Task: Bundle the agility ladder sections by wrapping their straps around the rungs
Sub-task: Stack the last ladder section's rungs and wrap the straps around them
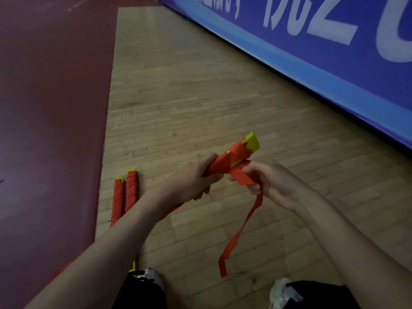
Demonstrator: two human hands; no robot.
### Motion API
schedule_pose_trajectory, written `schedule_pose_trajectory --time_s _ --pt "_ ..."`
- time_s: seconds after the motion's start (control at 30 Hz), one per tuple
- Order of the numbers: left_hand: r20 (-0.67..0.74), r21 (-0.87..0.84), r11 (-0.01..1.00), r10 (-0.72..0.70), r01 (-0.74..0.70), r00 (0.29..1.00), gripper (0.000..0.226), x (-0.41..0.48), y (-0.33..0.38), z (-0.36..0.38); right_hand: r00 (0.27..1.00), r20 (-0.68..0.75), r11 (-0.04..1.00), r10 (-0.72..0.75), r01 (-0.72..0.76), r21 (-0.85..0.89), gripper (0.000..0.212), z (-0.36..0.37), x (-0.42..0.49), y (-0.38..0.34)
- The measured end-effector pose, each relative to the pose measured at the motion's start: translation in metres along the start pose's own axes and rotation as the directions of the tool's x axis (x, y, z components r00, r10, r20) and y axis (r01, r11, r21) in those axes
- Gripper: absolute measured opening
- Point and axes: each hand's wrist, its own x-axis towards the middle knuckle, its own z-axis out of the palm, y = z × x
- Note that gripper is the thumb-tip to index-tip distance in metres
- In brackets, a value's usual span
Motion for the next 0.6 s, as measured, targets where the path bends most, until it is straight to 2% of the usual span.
schedule_pose_trajectory --time_s 0.07,0.17,0.27,0.37,0.43,0.53,0.6 --pt "-0.006 -0.01 1.0 -0.008 0.008 1.0 0.007 0.0 0.001 -0.001 0.999 0.04 1.0 -0.015 0.015 -0.004 0.029 0.0 -0.001 0.001" --pt "-0.023 0.039 0.999 -0.025 0.026 0.999 0.007 0.0 0.001 -0.001 0.997 0.076 0.997 -0.012 0.006 0.081 0.035 -0.002 -0.001 0.003" --pt "-0.026 0.075 0.996 -0.036 0.037 0.999 0.01 0.0 -0.001 -0.001 0.996 0.09 0.994 -0.02 0.01 0.109 0.035 -0.002 0.0 0.005" --pt "-0.009 0.051 0.997 -0.061 0.062 0.998 0.013 0.0 0.0 0.0 0.997 0.077 0.999 -0.031 0.028 0.042 0.036 0.0 0.002 0.009" --pt "-0.008 0.037 0.996 -0.083 0.084 0.996 0.018 -0.001 0.003 0.0 0.999 0.022 0.999 -0.027 0.027 0.028 0.03 0.002 0.004 0.011" --pt "-0.025 -0.042 0.991 -0.131 0.13 0.991 0.034 -0.005 0.007 0.0 0.999 -0.023 0.997 -0.023 0.024 0.071 0.023 0.005 0.005 0.01" --pt "-0.041 -0.099 0.981 -0.17 0.165 0.985 0.038 -0.004 0.007 -0.001 1.0 -0.009 0.997 -0.02 0.02 0.078 0.027 0.006 0.005 0.009"
